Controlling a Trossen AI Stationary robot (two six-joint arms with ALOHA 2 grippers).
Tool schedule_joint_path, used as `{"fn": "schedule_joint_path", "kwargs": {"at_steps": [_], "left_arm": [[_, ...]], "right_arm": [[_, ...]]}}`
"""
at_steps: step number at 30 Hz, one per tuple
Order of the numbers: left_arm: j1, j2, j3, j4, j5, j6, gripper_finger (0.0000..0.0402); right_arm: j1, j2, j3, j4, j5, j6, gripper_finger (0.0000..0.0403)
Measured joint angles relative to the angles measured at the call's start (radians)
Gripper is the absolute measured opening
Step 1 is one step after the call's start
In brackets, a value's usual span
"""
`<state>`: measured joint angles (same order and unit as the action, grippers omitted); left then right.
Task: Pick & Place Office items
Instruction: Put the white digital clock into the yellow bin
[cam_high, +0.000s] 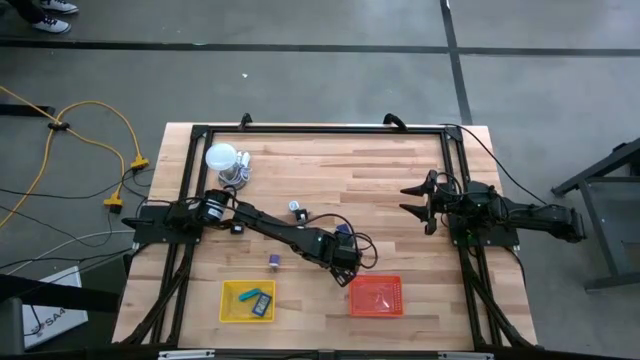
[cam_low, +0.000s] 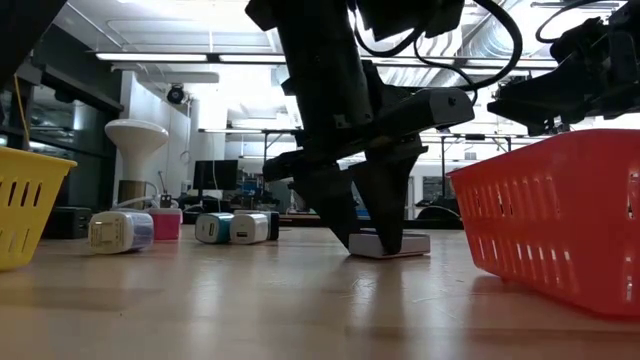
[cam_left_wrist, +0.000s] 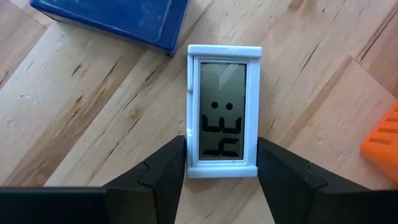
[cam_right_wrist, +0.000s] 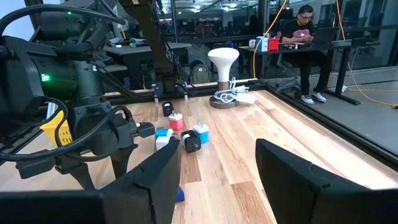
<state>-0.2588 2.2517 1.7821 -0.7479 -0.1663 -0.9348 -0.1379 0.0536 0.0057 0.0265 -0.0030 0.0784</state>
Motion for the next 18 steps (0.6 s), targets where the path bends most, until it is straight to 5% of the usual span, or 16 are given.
{"fn": "schedule_joint_path", "kwargs": {"at_steps": [18], "left_arm": [[-0.001, 0.002, -0.002, 0.000, 0.002, 0.007, 0.0158]], "right_arm": [[0.000, 0.000, 0.000, 0.000, 0.000, 0.000, 0.0195]]}}
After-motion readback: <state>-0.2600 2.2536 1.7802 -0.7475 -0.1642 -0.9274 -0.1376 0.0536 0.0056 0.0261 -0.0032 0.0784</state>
